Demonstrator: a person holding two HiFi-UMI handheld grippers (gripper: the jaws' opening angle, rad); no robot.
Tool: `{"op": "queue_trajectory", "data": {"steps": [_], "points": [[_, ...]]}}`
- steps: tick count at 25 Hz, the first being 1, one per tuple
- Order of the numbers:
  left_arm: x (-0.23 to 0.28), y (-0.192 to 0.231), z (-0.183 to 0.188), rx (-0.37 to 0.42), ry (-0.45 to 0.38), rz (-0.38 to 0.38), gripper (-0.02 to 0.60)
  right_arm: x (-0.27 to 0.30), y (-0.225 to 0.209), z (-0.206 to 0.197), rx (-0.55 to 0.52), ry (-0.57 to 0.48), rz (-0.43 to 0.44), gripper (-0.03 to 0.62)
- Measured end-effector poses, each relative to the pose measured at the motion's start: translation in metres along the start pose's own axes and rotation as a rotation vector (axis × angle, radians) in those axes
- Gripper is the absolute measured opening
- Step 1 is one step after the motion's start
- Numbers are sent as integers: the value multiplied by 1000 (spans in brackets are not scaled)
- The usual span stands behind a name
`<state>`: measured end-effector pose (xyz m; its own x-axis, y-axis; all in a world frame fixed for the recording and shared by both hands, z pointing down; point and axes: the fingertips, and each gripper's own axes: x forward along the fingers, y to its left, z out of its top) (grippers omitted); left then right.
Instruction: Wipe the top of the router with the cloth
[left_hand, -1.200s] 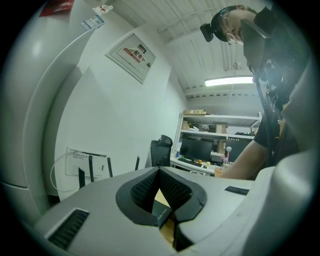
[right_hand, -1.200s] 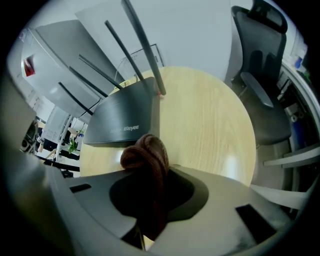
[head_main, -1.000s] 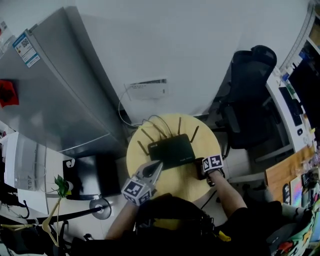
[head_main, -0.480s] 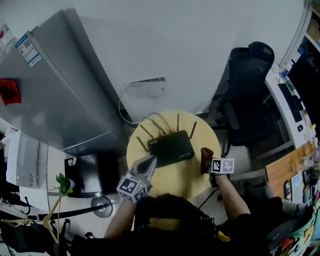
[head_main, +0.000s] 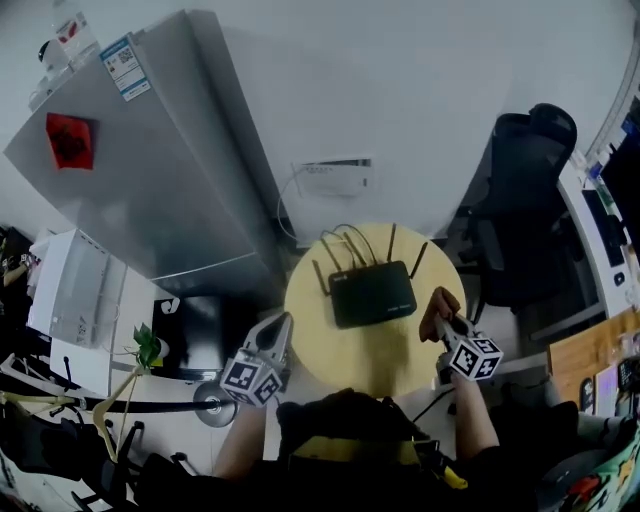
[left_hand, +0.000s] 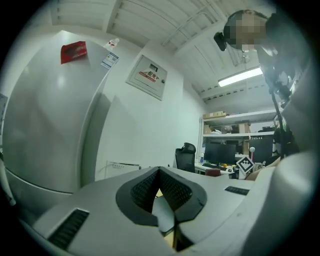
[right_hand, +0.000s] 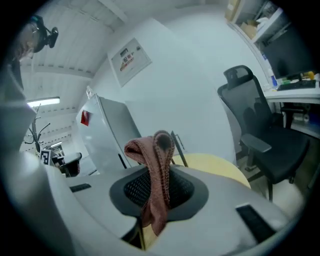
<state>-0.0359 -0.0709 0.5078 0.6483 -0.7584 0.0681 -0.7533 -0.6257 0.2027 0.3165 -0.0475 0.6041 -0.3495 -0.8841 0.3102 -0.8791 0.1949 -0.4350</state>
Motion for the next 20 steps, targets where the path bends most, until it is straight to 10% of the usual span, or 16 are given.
{"op": "queue_trajectory", "data": {"steps": [20], "points": [[-190,22,21,6,-85,-70,0,-98,202,-17,-129,-277,-73,63]]}}
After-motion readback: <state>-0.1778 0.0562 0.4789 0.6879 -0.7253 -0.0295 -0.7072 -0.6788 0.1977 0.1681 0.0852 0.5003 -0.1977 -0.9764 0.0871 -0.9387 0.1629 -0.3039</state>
